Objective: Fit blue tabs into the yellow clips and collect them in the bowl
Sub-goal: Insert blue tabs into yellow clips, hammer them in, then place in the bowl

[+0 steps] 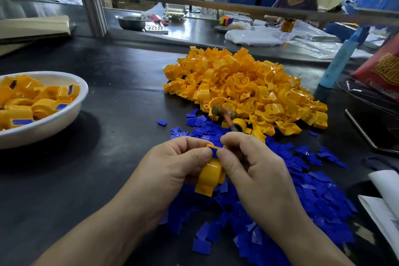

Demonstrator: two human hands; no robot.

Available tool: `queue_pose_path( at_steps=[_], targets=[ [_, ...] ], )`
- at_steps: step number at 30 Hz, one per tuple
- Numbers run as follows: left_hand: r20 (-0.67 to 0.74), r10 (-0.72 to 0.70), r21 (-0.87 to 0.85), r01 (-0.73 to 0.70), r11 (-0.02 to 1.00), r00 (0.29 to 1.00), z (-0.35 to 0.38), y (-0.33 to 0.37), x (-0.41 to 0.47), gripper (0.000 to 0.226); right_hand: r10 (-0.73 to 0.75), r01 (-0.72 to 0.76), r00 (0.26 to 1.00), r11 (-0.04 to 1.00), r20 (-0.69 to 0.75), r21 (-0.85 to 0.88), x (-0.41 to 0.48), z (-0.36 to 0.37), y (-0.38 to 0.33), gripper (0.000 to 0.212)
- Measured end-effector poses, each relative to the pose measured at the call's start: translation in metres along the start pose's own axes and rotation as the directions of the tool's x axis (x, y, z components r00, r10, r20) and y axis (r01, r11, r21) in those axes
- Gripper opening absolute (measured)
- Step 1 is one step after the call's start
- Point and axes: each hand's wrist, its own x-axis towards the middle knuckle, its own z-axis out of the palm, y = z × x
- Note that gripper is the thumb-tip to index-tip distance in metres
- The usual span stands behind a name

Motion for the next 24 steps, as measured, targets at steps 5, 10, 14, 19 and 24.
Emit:
queue_pose_path(
  at_steps=[5, 10, 14, 19, 24],
  targets=[
    [-0.024, 0.034, 0.088, -0.032, 0.996, 0.999, 0.001, 0.001, -0.001, 0.031, 0.078, -0.089, 0.995, 0.98, 0.068, 0.18, -0.001, 0.002, -0.005, 0.018],
    [-0.037, 0.05, 0.165, -0.044, 0.985, 0.998, 0.001, 0.005, -0.004, 0.031, 0.079, -0.094, 0.994, 0.964, 0.069, 0.247, -0.002, 0.001, -0.007, 0.017],
    [-0.064, 0.08, 0.198, -0.066, 0.978, 0.995, -0.001, 0.015, -0.006, 0.015, -0.003, 0.002, 1.0, 0.999, 0.021, 0.049, -0.002, 0.0, -0.004, 0.019],
    [-0.379, 0.088, 0.272, 0.02, 0.962, 0.921, -0.037, 0.025, 0.011, 0.008, 0.083, -0.041, 0.996, 0.769, 0.036, -0.639, 0.003, -0.015, 0.017, 0.05],
    [-0.457, 0.126, 0.554, 0.17, 0.815, 0.881, -0.062, 0.015, 0.024, 0.013, 0.296, -0.146, 0.951, 0.688, 0.092, -0.711, 0.006, -0.015, 0.028, 0.044]
  ],
)
